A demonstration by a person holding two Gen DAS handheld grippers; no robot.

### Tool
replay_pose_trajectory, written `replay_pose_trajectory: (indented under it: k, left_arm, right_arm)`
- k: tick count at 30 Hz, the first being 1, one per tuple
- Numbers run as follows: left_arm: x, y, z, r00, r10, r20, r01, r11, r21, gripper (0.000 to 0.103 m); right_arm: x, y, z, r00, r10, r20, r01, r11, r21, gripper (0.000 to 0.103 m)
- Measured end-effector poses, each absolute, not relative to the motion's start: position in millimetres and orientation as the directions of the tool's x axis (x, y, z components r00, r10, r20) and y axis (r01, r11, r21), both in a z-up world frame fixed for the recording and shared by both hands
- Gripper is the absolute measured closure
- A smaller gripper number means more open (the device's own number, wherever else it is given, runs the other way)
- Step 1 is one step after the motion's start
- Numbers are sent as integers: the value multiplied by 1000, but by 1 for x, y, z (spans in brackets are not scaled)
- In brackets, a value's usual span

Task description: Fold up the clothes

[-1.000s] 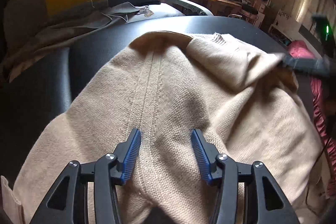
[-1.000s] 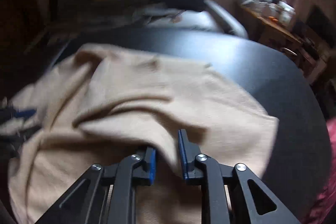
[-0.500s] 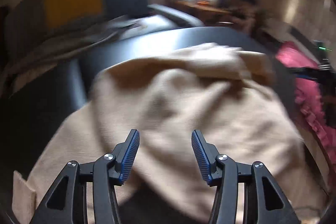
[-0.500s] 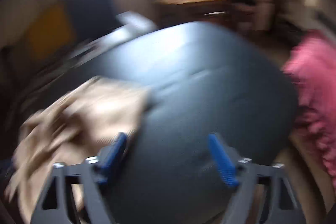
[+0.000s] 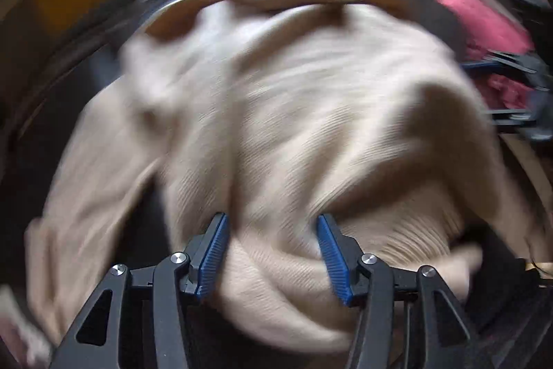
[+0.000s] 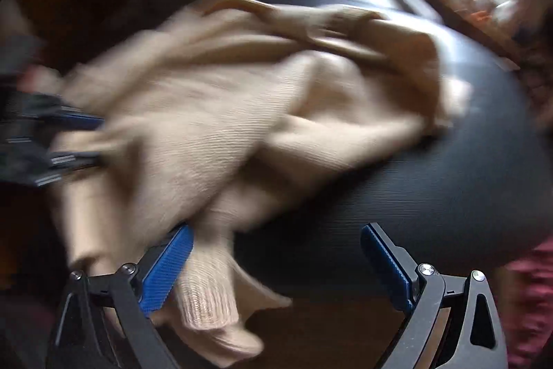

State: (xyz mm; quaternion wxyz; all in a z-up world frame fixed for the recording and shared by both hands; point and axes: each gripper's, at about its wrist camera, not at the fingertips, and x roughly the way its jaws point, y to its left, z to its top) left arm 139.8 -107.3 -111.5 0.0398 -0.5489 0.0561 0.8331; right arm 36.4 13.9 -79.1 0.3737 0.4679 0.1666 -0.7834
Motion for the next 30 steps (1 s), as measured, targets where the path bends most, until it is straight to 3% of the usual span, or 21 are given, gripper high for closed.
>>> replay_pose_trajectory:
  k: [2,5,8,12,16,18,21,26,30]
  left_arm:
    - [162,-137,-112,-376,-57,-925,-49,-995,81,48]
    - [187,-165,-105,-400,-37,-916,43,-999,22,49]
    - [196,-161,-85,-501,-33,-865,29,-999,22,51]
    - [160,-135,-77,-577,67,-814,-93,-996,-16,51]
    - [113,-133,-96,-522,63,-851,-125,-992,3,51]
    - [113,-133,-115,-469,117,-875,-105,-992,-76,51]
    - [138,-135,-126,-513,186,-838,-63,-982,-179,49]
    - [159,-144,-119,-520,275,-808,-37,-953,-301,50]
    - [150,-177,-87,-609,231,-759,-32,-963,-268,49]
  right_arm:
    - [35,21,-71,-330,-418,-846,721,-690,60,4]
    - [21,32,-62,-436,-347,-830,669,-743,-40,4]
    - [8,39,-57,-473,-295,-831,666,-736,-118,4]
    - [-13,21,-66,-526,-219,-822,693,-670,-265,4]
    - [-54,15,-84,-526,-82,-846,706,-597,-381,1]
    - [-90,21,-82,-537,-22,-844,676,-610,-414,1]
    - [-149,42,-76,-569,62,-820,609,-638,-471,1]
    - [-240,84,-64,-518,68,-853,543,-744,-389,0]
    - [-251,85,-33,-477,-116,-871,604,-764,-228,0]
